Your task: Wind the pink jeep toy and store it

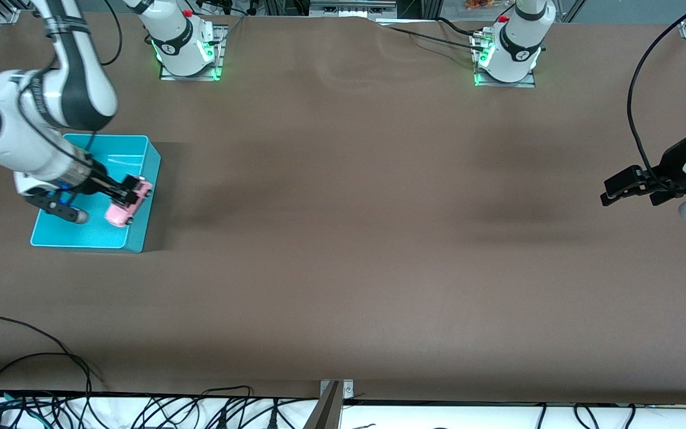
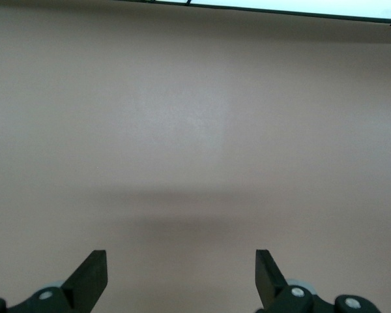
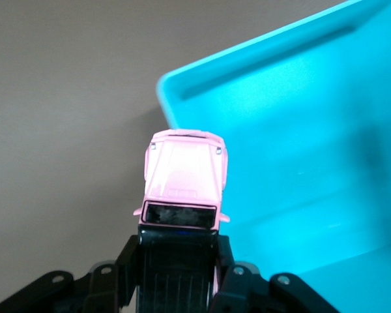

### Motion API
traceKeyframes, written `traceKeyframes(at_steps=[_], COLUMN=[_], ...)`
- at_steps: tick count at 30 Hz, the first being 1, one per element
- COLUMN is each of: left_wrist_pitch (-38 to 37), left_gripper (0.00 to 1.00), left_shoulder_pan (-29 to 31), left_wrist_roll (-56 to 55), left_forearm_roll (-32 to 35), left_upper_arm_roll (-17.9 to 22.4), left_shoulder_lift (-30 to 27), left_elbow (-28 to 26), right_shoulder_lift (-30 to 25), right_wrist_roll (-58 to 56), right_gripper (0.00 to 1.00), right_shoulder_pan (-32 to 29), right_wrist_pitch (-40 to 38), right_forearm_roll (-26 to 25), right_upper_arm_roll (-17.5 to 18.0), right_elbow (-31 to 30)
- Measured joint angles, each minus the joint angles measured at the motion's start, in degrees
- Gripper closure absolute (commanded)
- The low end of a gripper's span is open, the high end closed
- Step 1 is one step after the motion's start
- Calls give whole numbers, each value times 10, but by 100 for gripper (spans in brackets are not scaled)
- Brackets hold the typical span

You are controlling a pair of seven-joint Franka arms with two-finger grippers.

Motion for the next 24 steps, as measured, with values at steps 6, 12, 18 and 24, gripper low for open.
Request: traceKeyframes(at_steps=[6,12,18,24], left_wrist_pitch=[0,0,0,0], left_gripper=[0,0,0,0], left_shoulder_pan=[0,0,0,0], left_wrist_roll=[0,0,0,0], left_forearm_roll=[0,0,0,0], left_upper_arm_roll=[0,0,0,0], left_shoulder_lift=[0,0,0,0], left_elbow=[0,0,0,0], right_shoulder_lift=[0,4,19,47], right_wrist_roll=[-67,-87,-110,-120], right_gripper=[100,100,100,100], right_shoulder_pan=[-3,-3,-7,-26], right_wrist_pitch=[-7,-4,33,97], right_forearm_roll=[-10,-51,-68,-69], right_upper_arm_roll=[-39,-66,-101,-108], right_elbow=[-13,-37,-63,-77])
